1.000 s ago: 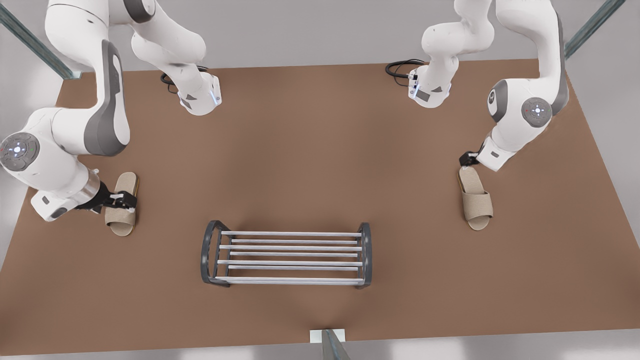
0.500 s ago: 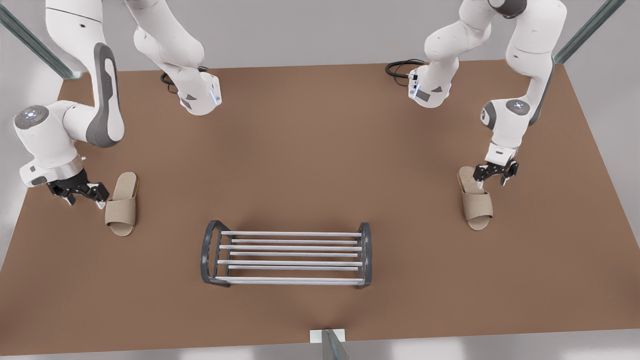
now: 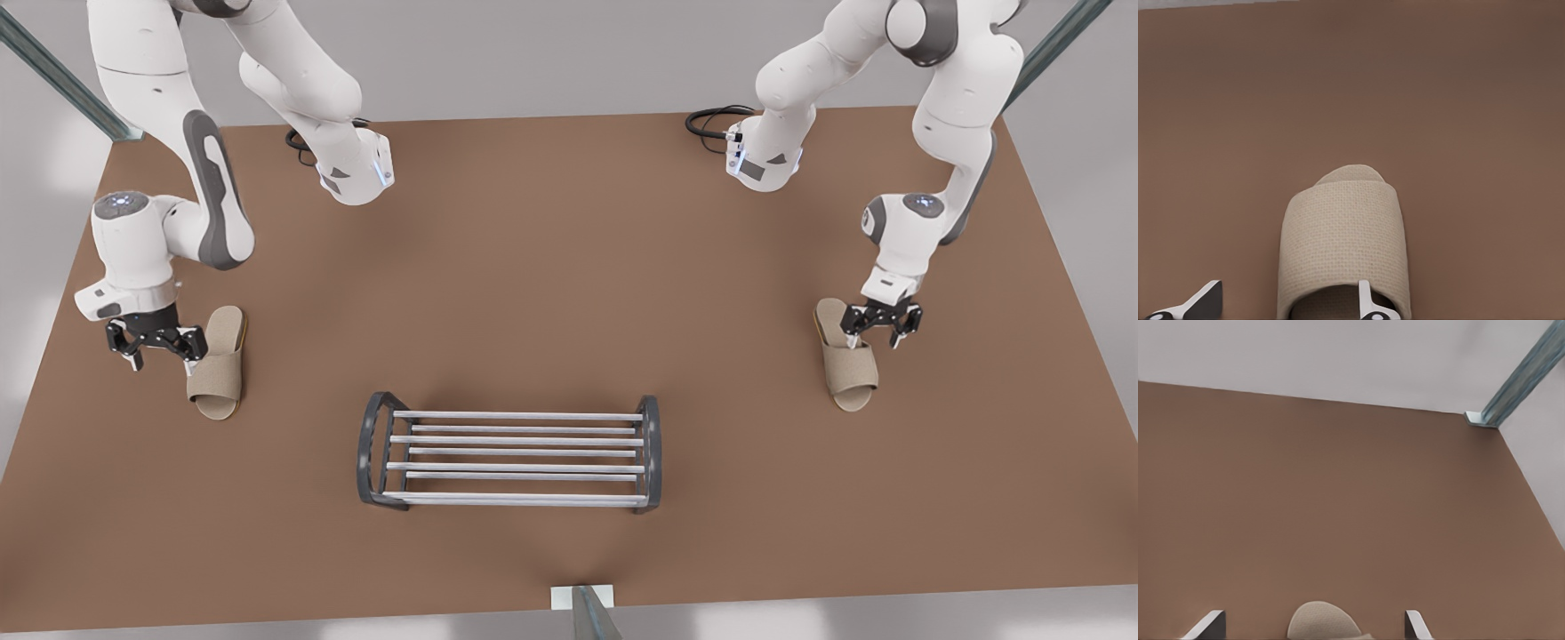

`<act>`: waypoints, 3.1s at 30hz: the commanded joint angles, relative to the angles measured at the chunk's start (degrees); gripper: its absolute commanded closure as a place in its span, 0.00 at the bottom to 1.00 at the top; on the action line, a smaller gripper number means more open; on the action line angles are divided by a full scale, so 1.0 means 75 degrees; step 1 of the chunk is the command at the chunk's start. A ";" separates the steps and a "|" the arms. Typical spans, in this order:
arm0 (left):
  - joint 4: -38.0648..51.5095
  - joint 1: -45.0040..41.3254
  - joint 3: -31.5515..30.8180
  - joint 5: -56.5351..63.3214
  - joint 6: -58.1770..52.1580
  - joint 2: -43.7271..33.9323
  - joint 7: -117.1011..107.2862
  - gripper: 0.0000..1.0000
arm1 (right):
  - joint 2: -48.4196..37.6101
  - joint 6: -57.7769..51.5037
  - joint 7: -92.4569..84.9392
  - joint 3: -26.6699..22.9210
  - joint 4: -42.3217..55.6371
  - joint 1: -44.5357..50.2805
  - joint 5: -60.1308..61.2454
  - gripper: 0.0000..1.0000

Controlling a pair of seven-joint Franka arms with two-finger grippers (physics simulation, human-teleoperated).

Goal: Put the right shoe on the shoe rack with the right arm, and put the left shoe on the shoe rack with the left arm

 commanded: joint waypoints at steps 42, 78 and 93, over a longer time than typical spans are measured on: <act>0.0614 0.0031 0.0034 -0.0609 0.0085 0.0922 0.0051 0.66 | 0.2468 0.1033 -0.3488 0.5713 -0.0747 -0.7561 -0.0114 0.00; 0.6485 -0.1291 -0.3669 -0.0809 -0.6910 0.0055 -0.3815 0.79 | 0.3945 0.1080 -0.4051 0.5069 0.0038 -0.7315 -0.0126 0.00; 1.1536 -0.9097 0.0923 0.0914 -1.0486 0.2704 -0.7776 0.79 | 0.4156 0.1068 -0.4004 0.5010 0.0178 -0.7139 -0.0114 0.00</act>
